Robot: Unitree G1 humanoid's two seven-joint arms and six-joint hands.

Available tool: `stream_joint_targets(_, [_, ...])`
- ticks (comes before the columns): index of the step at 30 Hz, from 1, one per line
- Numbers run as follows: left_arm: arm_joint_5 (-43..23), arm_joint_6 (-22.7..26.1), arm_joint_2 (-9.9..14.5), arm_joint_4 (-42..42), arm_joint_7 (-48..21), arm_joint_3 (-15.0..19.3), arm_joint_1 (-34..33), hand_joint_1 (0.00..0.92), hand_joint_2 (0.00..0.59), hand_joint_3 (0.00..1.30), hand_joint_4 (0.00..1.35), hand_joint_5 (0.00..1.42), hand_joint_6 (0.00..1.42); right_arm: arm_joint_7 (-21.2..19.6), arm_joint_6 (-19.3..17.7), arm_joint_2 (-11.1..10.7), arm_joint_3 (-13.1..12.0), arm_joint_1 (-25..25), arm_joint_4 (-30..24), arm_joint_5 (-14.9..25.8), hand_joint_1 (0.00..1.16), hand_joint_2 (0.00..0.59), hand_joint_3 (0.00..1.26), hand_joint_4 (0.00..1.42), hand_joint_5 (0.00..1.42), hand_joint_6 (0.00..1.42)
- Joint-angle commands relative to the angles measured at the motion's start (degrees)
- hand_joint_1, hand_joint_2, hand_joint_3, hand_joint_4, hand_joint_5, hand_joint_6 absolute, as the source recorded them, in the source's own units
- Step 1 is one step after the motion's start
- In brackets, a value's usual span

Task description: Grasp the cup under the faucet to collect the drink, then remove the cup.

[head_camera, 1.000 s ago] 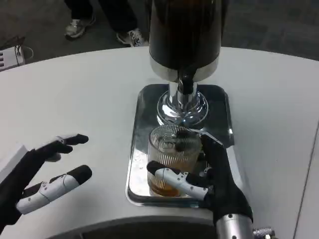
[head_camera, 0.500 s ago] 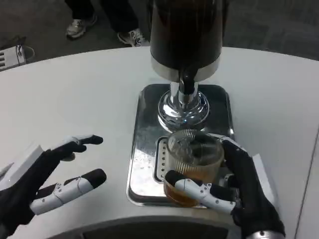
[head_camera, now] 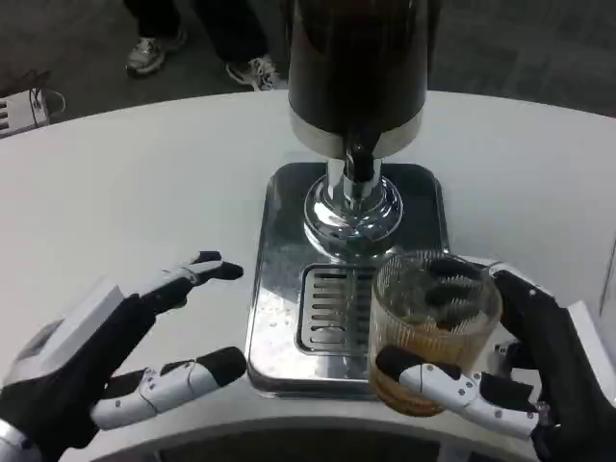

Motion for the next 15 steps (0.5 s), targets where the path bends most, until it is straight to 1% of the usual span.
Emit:
stream_joint_targets(1, [2.9, 0.2, 0.5, -4.6, -0.5, -0.9, 2.6, 0.000, 0.086, 0.19, 0.00, 0.08, 0.18, 2.0, -0.7, -1.0, -2.5, 0.8, -4.9, 1.8, 0.95, 0.263, 1.20, 1.42, 1.42, 1.42])
stream_joint_targets(4, [4.8, 0.6, 0.7, -7.4, -0.5, -1.0, 3.8, 0.000, 0.082, 0.15, 0.00, 0.03, 0.15, 3.5, -0.8, -2.1, -4.1, 1.0, -6.2, 2.6, 0.95, 0.263, 1.20, 1.42, 1.42, 1.42])
stream_joint_targets(6, [5.9, 0.9, 0.6, -9.1, -0.5, -0.9, 4.7, 0.000, 0.081, 0.13, 0.00, 0.01, 0.13, 5.0, -0.7, -3.3, -5.6, 0.9, -7.2, 3.4, 0.95, 0.263, 1.20, 1.42, 1.42, 1.42])
stream_joint_targets(11, [8.3, 1.1, 0.5, -12.3, -0.5, -0.8, 6.6, 0.000, 0.081, 0.08, 0.00, 0.00, 0.10, 7.1, -0.6, -4.7, -7.7, 0.4, -8.7, 4.5, 0.95, 0.263, 1.20, 1.42, 1.42, 1.42])
stream_joint_targets(15, [12.9, 2.8, -0.5, -17.8, -0.2, -0.8, 9.9, 0.000, 0.084, 0.03, 0.00, 0.00, 0.08, 9.3, -1.4, -6.6, -9.1, 0.8, -10.7, 5.4, 0.95, 0.263, 1.19, 1.42, 1.42, 1.42])
